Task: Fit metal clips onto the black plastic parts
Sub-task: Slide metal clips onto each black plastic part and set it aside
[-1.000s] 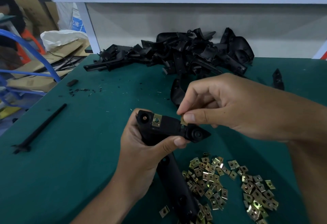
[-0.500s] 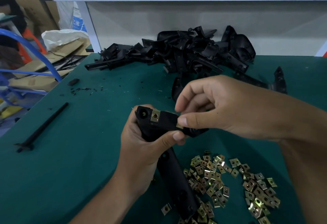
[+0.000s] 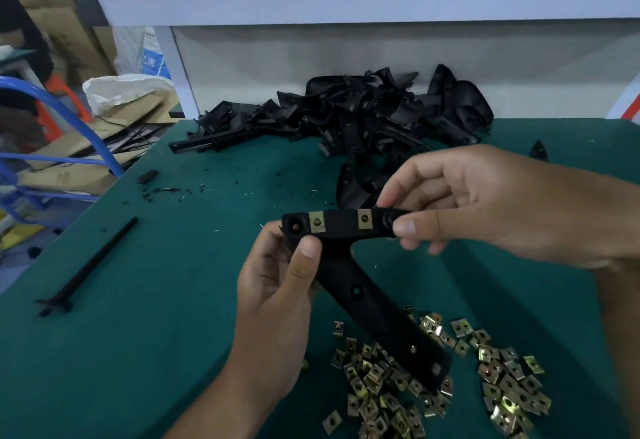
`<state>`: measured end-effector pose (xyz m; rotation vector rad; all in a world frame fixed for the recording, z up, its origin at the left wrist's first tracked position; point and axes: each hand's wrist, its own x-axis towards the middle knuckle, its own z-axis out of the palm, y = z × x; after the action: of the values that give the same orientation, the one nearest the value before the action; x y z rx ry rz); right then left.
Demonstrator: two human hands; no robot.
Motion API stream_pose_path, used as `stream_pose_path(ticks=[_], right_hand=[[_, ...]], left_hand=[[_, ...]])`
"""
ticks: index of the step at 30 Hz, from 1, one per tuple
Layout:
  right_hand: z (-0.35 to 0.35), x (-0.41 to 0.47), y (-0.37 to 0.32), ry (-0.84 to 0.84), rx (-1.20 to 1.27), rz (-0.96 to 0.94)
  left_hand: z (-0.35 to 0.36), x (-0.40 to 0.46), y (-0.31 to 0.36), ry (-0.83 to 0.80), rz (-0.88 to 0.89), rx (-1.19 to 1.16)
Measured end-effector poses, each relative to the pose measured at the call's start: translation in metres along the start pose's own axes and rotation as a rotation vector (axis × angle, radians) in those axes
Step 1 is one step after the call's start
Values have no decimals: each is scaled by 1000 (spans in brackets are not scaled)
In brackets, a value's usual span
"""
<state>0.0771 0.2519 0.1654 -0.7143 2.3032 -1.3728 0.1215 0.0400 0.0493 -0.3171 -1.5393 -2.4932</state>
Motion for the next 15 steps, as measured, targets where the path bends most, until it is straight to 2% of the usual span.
stream_pose_path(ticks=[5,9,12,15], right_hand=[[-2,-19,-9,79,-29,-40],[10,-54,-18,209,-28,-69],[16,-105,-23,369,-49,-56],[25,-176,-25,569,-59,13]], left_hand=[[6,-4,6,-24,42,34],[18,-12,21,-65,21,79],[45,-24,32,-219,12,124],[88,-44,32,-440,-41,96]])
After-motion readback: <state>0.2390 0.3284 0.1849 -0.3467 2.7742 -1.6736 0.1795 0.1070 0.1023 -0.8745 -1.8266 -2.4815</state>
